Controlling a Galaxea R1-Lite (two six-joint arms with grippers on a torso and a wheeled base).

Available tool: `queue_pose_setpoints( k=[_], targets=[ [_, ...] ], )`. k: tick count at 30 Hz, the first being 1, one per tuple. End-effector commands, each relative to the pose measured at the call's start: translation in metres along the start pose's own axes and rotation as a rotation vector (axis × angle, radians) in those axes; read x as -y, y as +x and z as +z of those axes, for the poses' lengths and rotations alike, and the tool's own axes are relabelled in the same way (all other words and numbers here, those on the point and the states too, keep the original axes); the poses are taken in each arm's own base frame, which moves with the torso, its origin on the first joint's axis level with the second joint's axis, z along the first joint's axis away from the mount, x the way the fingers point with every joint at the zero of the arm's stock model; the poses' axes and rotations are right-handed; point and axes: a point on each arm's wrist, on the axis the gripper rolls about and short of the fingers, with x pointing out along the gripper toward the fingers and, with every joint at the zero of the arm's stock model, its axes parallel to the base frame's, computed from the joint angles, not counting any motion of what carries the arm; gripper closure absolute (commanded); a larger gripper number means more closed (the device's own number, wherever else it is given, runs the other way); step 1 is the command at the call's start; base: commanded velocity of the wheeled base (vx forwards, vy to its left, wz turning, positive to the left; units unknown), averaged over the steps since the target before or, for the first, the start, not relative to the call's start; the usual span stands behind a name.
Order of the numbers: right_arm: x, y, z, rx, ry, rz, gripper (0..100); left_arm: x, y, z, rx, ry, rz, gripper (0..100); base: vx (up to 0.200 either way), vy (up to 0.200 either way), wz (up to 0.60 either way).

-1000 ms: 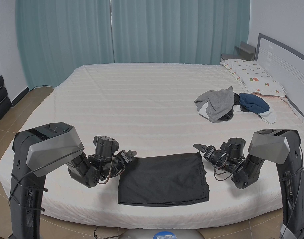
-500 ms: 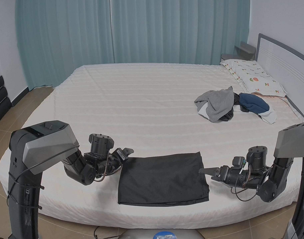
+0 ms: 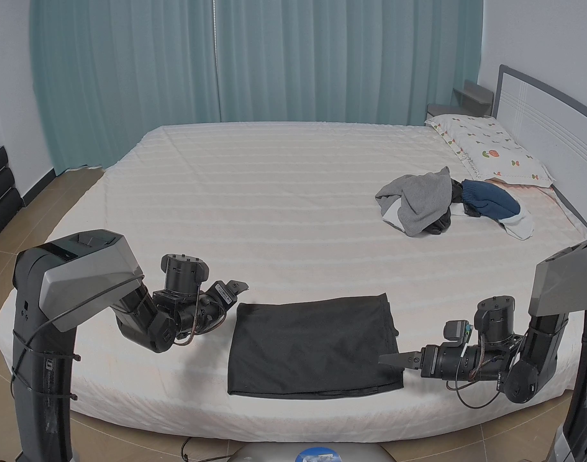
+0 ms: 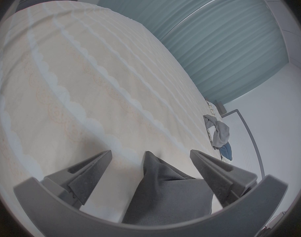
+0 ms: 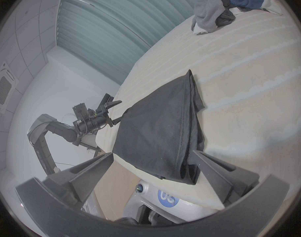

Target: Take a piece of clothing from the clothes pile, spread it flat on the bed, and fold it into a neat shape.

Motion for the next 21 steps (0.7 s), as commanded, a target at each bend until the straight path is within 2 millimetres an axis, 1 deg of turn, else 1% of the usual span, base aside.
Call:
queue_pose_setpoints(
  k=[1, 8, 9, 12, 14, 21],
  targets=[
    [0.003, 0.005, -0.006, -0.027, 0.008, -0.006, 0, 0.0, 0.0, 0.0, 0.0, 0.0, -0.002, 0, 0.0, 0.0, 0.0],
    [0.007, 0.01, -0.008, -0.036, 0.011, -0.012, 0, 0.001, 0.001, 0.0, 0.001, 0.0, -0.003, 0, 0.0, 0.0, 0.0],
    [0.008, 0.009, -0.009, -0.042, 0.014, -0.016, 100, 0.001, 0.001, 0.0, 0.001, 0.0, -0.003, 0, 0.0, 0.0, 0.0],
    [0.01, 0.008, -0.011, -0.049, -0.003, -0.026, 100, 0.001, 0.001, 0.0, -0.002, 0.0, 0.001, 0, 0.0, 0.0, 0.0],
    [0.015, 0.007, -0.016, -0.066, -0.042, -0.046, 100, 0.001, 0.001, 0.0, -0.003, 0.0, 0.0, 0, 0.0, 0.0, 0.0],
    [0.014, 0.002, -0.02, -0.079, -0.084, -0.056, 100, 0.001, 0.001, 0.0, -0.004, 0.0, 0.001, 0, 0.0, 0.0, 0.0]
  ],
)
